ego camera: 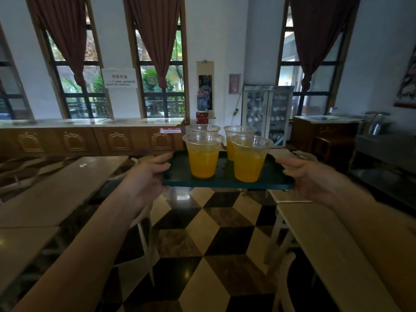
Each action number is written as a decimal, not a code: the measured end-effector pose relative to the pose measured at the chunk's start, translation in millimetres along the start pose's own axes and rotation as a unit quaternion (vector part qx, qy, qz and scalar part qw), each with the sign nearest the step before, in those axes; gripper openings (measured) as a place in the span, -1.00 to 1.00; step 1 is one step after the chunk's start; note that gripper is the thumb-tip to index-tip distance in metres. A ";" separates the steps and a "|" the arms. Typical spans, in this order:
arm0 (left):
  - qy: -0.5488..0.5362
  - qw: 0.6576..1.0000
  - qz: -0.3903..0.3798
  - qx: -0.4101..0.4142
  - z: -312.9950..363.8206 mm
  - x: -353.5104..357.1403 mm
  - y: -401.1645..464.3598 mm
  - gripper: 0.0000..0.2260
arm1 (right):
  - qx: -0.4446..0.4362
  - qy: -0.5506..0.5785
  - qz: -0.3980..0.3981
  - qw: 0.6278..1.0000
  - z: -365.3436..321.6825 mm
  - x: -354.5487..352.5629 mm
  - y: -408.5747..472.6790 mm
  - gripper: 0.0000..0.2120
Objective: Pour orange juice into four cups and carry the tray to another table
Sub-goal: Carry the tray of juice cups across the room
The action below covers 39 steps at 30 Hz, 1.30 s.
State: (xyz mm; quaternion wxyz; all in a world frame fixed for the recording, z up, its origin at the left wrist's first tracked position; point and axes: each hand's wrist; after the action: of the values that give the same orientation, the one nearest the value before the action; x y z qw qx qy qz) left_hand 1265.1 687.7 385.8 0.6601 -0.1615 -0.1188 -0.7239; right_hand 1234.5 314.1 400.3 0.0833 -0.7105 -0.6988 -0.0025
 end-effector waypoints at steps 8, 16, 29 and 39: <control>0.003 1.000 -0.005 0.000 -2.7 -7.0 188.0 -0.68 | -0.031 -0.036 0.006 0.999 -11.5 -19.5 166.5 -0.64; 0.006 1.000 -0.018 0.000 -1.5 23.8 378.4 -0.69 | -0.045 -0.049 0.014 0.998 -50.0 -61.8 346.5 -0.64; -0.007 0.999 -0.047 -0.003 5.7 77.7 683.1 -0.69 | -0.032 -0.015 0.099 0.994 -88.5 -104.4 615.7 -0.66; -0.002 0.989 -0.143 -0.044 -1.9 96.3 964.3 -0.71 | -0.022 0.020 0.200 0.979 -105.8 -126.2 803.5 -0.62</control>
State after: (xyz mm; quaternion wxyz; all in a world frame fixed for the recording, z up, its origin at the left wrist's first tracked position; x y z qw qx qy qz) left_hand 2216.2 502.0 381.9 0.5416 -0.1730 -0.1097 -0.8153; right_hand 2041.7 168.3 397.1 0.0805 -0.8372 -0.5408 -0.0149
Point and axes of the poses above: each hand's wrist, its own y-axis towards the middle knuckle, its own x-axis out of the palm, z = x × y
